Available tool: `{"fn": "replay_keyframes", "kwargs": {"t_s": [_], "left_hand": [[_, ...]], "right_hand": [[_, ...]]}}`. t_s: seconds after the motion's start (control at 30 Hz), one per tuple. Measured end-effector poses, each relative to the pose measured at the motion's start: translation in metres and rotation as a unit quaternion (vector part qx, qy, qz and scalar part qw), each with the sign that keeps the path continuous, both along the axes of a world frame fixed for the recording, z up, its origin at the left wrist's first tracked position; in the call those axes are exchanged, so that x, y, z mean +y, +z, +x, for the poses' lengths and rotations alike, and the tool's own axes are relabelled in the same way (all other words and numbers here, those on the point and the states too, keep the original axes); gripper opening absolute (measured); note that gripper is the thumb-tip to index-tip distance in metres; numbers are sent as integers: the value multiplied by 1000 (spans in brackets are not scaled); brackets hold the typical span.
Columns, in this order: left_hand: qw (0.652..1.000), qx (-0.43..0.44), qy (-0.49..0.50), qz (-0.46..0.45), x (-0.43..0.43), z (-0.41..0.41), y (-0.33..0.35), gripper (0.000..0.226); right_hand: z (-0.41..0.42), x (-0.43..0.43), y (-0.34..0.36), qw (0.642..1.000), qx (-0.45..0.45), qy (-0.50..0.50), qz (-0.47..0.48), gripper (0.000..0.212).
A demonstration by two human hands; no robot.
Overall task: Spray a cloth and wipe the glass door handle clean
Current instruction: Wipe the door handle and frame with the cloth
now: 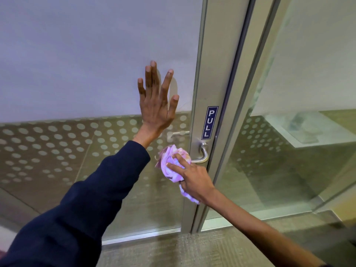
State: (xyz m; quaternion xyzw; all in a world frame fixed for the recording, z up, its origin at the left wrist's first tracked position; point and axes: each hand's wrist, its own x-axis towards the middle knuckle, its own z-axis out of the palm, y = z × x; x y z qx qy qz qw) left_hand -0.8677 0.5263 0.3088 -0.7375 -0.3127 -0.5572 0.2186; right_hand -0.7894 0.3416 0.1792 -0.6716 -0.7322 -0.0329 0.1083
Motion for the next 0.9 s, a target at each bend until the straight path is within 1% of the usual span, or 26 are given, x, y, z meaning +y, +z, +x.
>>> {"fn": "replay_keyframes", "kwargs": {"t_s": [0.13,0.3,0.43,0.53,0.63,0.77,0.9], "left_hand": [[1000,15,-5,-5,0,-4,-1,61],[999,35,1,-12,-2,-9,0,62],[999,35,-6,-21,-6,-10,1,61],[999,38,-12,-27,-9,-11,2,61],[999,36,-10,-33,-10,-10,3,63],[999,28,-11,-43,-14,-10,3,61],[997,36,-30,-54,-18,-13,5,60]], "right_hand": [[8,-9,4,999,-40,19,3,75],[16,-18,0,998,-49,23,-13,76],[33,-27,-6,998,-55,2,-10,78],[56,-35,-5,999,-39,-25,3,76],[78,-39,-6,998,29,-59,25,69],[84,-28,-2,985,126,-106,41,70],[75,-24,-6,958,235,-152,68,68]]}}
